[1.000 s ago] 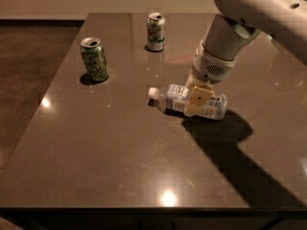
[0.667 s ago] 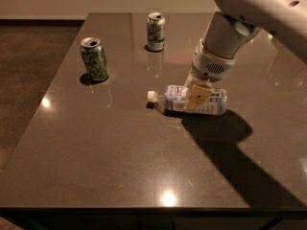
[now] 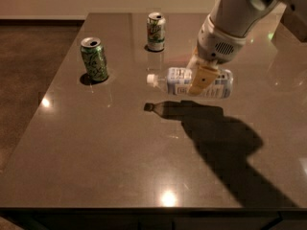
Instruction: Pick blue plastic bottle
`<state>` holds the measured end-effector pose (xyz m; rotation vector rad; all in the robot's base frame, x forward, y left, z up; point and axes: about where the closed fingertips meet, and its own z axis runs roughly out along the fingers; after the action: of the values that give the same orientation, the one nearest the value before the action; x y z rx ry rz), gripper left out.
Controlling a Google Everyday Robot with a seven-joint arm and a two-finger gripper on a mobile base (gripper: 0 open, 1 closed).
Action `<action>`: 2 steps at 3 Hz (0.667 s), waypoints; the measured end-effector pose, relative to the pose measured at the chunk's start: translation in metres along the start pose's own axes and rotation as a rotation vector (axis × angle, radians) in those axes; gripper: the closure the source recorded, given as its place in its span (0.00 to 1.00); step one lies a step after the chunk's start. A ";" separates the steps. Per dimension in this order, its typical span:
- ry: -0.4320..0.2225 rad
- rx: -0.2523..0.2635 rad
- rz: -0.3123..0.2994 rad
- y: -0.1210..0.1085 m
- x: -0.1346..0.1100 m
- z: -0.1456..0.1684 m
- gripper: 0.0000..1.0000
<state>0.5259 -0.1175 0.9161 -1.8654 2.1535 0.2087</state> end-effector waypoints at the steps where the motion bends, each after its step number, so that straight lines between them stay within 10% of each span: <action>1: -0.026 0.022 -0.022 0.001 -0.010 -0.025 1.00; 2: -0.070 0.034 -0.012 0.004 -0.008 -0.029 1.00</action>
Offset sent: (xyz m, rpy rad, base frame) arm -0.0129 -0.0080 0.0299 0.1122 -0.0494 -0.0126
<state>0.5195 -0.1175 0.9460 -1.8241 2.0863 0.2302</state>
